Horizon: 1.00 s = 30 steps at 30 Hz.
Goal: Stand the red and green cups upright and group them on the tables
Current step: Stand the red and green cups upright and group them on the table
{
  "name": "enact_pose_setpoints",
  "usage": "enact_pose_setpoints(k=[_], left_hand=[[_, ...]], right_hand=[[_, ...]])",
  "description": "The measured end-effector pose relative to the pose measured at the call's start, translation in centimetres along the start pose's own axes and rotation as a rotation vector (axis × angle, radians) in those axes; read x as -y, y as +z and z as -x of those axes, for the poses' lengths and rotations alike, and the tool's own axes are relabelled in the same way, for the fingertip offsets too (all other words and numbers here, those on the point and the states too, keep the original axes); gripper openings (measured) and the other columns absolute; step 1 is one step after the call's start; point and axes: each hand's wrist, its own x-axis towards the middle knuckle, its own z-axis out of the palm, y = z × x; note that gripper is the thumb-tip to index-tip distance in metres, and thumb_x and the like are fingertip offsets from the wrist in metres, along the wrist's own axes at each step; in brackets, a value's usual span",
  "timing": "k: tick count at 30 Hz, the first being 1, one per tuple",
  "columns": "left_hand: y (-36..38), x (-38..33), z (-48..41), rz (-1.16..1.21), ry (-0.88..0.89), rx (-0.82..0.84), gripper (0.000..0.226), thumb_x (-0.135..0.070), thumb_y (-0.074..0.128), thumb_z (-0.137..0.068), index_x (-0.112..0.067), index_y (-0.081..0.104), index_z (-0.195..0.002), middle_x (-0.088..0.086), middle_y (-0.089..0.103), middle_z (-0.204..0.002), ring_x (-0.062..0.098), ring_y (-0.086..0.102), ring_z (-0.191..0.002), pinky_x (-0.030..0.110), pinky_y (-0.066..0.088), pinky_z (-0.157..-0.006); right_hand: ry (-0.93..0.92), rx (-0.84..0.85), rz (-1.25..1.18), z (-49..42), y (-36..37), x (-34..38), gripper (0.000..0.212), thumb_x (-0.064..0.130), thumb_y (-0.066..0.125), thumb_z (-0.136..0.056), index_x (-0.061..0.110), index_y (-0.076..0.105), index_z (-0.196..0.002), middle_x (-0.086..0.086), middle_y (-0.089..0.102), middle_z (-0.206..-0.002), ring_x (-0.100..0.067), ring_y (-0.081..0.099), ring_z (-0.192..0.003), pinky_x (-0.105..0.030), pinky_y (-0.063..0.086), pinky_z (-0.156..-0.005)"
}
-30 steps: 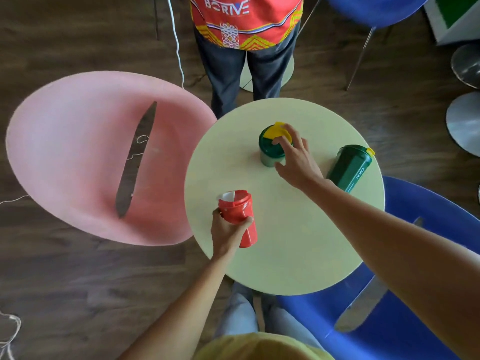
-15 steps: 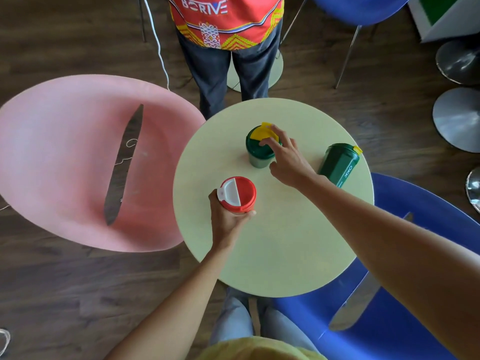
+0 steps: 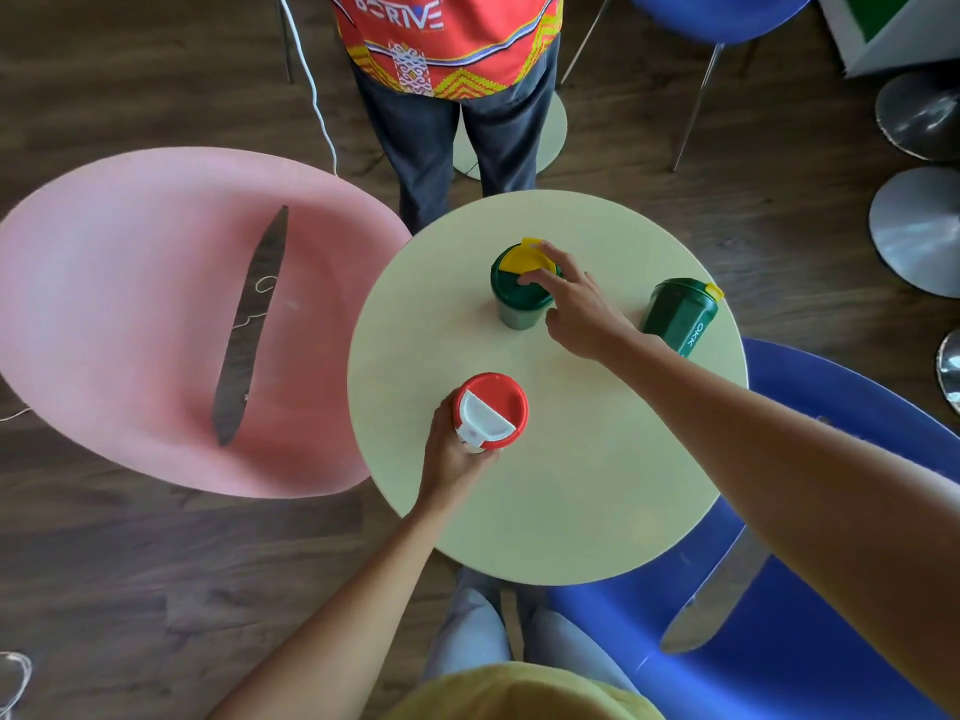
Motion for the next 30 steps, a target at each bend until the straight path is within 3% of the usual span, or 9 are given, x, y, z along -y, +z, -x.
enact_pose_setpoints(k=[5,7,9,12,15,17,21,30], left_hand=[[0.4,-0.5,-0.3,-0.025,-0.015,-0.03,0.08,-0.011,0.089,-0.061,-0.019,0.05,-0.131,-0.008,0.055,-0.116,0.006,0.052,-0.103,0.003,0.042,-0.079],[0.8,-0.8,-0.4,-0.028,-0.015,-0.047,0.08,-0.01,0.088,-0.062,-0.018,0.05,-0.131,-0.006,0.057,-0.119,0.007,0.053,-0.104,0.012,0.045,-0.083],[1.0,-1.2,-0.5,-0.015,-0.025,-0.059,0.078,-0.012,0.088,-0.062,-0.02,0.05,-0.13,-0.005,0.059,-0.119,0.009,0.055,-0.103,0.02,0.047,-0.085],[1.3,-1.8,-0.9,-0.01,-0.028,-0.074,0.075,-0.018,0.089,-0.062,-0.022,0.05,-0.127,-0.007,0.06,-0.118,0.009,0.056,-0.103,0.018,0.046,-0.082],[1.8,-2.4,-1.3,-0.018,-0.036,-0.097,0.076,-0.022,0.09,-0.061,-0.021,0.051,-0.126,-0.006,0.06,-0.118,0.012,0.058,-0.105,0.021,0.048,-0.081],[2.1,-2.7,-1.5,-0.014,-0.038,-0.109,0.076,-0.022,0.091,-0.061,-0.019,0.051,-0.126,-0.003,0.06,-0.118,0.015,0.059,-0.105,0.026,0.05,-0.083],[2.6,-3.4,-2.1,-0.014,-0.037,-0.116,0.076,-0.024,0.09,-0.062,-0.014,0.051,-0.126,0.0,0.06,-0.119,0.02,0.059,-0.108,0.029,0.05,-0.084],[3.6,-4.7,-3.2,0.019,-0.053,-0.167,0.077,-0.024,0.091,-0.062,-0.011,0.052,-0.127,0.002,0.06,-0.122,0.02,0.06,-0.111,0.022,0.043,-0.083]], right_hand=[[-0.04,-0.067,-0.06,-0.6,-0.2,-0.6,0.034,0.007,0.055,-0.092,0.022,0.061,-0.123,-0.006,0.024,-0.156,-0.039,0.04,-0.131,-0.044,0.039,-0.11],[-0.027,-0.121,-0.115,-1.1,-0.3,-0.5,0.029,0.014,0.06,-0.091,0.019,0.061,-0.119,-0.008,0.031,-0.15,-0.039,0.047,-0.124,-0.041,0.04,-0.106],[0.018,-0.182,-0.224,-1.6,-0.5,-0.1,0.041,0.014,0.063,-0.087,0.019,0.051,-0.126,-0.012,0.033,-0.146,-0.038,0.05,-0.12,-0.037,0.043,-0.099],[0.197,-0.17,-0.328,-2.7,-1.1,0.0,0.059,0.023,0.067,-0.087,0.018,0.04,-0.138,-0.013,0.036,-0.146,-0.03,0.048,-0.122,-0.031,0.04,-0.092],[0.303,-0.068,-0.359,-3.8,-1.3,-0.7,0.06,0.029,0.071,-0.084,0.015,0.047,-0.138,-0.013,0.054,-0.137,-0.031,0.053,-0.122,-0.038,0.046,-0.098],[0.329,-0.042,-0.472,-4.0,-1.3,-1.0,0.059,0.026,0.074,-0.083,0.016,0.05,-0.136,-0.012,0.058,-0.131,-0.032,0.06,-0.113,-0.046,0.055,-0.091],[0.313,0.011,-0.591,-3.9,-1.6,-1.1,0.057,0.017,0.076,-0.082,0.016,0.053,-0.134,-0.013,0.058,-0.129,-0.033,0.061,-0.11,-0.046,0.06,-0.081],[0.223,0.13,-0.478,-4.1,-2.3,-0.9,0.059,0.017,0.074,-0.084,0.016,0.05,-0.138,-0.012,0.056,-0.133,-0.031,0.062,-0.108,-0.038,0.06,-0.076]])
